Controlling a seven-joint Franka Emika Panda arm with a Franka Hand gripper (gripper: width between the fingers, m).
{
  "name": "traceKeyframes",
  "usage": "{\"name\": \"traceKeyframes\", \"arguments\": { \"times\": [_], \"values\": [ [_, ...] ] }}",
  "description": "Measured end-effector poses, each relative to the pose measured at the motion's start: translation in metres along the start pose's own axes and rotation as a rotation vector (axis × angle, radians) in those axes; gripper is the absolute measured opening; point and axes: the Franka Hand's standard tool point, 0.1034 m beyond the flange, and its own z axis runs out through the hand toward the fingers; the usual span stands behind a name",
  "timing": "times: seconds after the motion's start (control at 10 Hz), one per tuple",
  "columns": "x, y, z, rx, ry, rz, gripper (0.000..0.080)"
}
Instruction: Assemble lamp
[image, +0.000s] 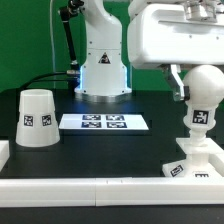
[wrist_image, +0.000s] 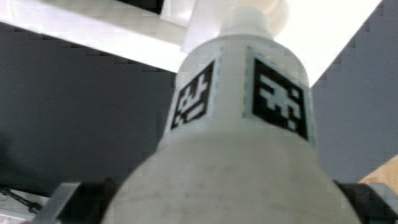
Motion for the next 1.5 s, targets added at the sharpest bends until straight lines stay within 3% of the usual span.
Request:
{"name": "traceKeyframes", "arguments": {
  "times": [0.7, 1.1, 1.2, 1.5],
  "values": [
    [-0.023, -0.009, 0.009, -0.019, 0.064, -0.01, 0.0576],
    [-0.024, -0.01, 0.008, -0.034, 0.117, -0.013, 0.0583],
    [-0.024, -0.01, 0.008, -0.034, 0.117, -0.013, 0.0673],
    [-0.025, -0.01, 0.008, -0.034, 0.116, -0.011, 0.0698]
  ]
}}
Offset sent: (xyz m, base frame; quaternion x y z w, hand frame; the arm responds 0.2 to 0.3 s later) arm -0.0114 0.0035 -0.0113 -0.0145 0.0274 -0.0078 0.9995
